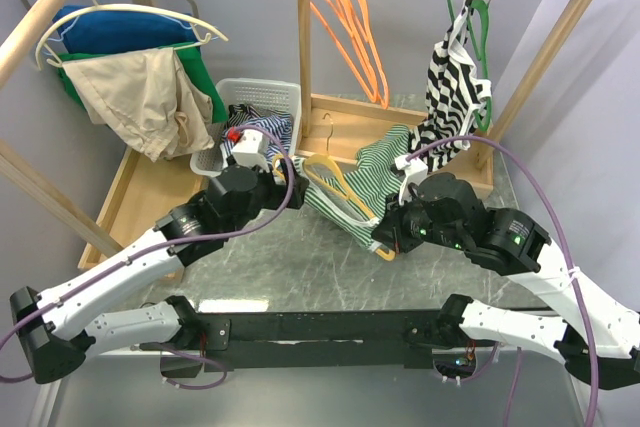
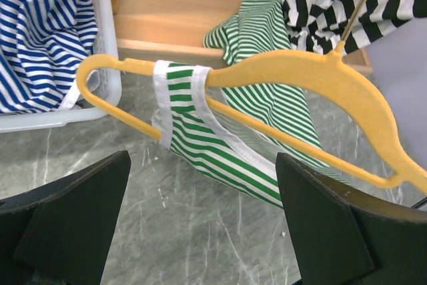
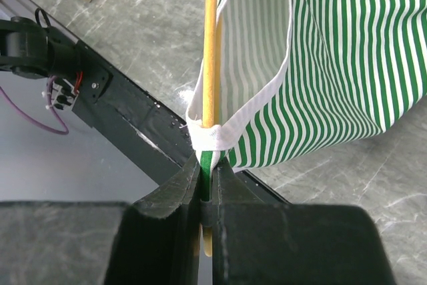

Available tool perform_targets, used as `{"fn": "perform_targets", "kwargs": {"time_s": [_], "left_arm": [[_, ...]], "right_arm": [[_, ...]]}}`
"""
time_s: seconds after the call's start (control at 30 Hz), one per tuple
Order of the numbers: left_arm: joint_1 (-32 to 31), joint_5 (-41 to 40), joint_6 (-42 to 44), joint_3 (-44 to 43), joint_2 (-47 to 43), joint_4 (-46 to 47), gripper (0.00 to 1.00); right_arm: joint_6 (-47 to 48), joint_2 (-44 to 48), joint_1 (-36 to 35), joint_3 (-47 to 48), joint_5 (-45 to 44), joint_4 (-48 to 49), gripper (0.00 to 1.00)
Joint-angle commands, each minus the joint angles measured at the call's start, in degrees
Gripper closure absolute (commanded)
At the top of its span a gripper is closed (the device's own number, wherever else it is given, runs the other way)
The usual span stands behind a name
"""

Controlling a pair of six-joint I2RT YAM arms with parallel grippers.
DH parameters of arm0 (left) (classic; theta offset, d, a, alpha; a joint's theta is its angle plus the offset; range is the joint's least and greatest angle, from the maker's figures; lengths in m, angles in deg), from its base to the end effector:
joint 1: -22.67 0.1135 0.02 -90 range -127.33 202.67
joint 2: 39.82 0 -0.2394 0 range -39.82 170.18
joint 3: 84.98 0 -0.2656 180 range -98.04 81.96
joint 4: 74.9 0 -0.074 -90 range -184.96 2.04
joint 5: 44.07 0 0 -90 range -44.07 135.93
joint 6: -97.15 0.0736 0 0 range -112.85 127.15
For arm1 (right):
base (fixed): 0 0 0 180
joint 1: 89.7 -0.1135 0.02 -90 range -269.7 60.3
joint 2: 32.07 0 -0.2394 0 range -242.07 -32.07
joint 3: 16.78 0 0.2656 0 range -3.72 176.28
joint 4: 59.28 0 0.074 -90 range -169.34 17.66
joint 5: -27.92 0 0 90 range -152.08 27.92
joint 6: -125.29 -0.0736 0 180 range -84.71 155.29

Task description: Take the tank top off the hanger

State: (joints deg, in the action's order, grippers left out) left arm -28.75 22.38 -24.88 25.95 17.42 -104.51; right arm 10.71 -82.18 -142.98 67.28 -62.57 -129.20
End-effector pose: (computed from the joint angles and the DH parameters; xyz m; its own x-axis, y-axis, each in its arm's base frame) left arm 0.2008 -0.2046 0.3261 -0.4157 -0.2586 -0.8720 0.3054 0.8634 -0.4016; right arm 0.1238 0.1649 0.3588 -0.6511 -0.1771 -0.7381 -0.5791 0.7446 0.3321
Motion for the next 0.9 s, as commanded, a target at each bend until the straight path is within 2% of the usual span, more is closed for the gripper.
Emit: {"fn": "perform_targets", "kwargs": {"time_s": [0.0,0.33,0.63,0.67,0.87], "left_arm": [[-0.26,5.33,2.50,-4.28,-0.10,6.96,0.04],[-0.26,11.06,7.51,-9.38,6.31,13.74,0.04],[-0.17,12.39,8.74,-10.96,11.76,14.18,0.01],[-0.09,11.78,8.83,-11.05,11.76,14.10,0.06],[-0.09,10.28,9.18,-11.05,11.06,14.97,0.19]], "right_arm": [[0.94,-0.43,-0.51,3.00,1.45,4.13,1.00],[0.58,-1.13,-1.74,2.12,2.34,5.18,1.00],[0.76,-1.48,-3.15,2.74,2.25,5.18,1.00],[0.85,-1.48,-3.15,2.74,2.08,5.18,1.00],[0.76,-1.48,-3.33,2.21,1.90,5.62,1.00]]}}
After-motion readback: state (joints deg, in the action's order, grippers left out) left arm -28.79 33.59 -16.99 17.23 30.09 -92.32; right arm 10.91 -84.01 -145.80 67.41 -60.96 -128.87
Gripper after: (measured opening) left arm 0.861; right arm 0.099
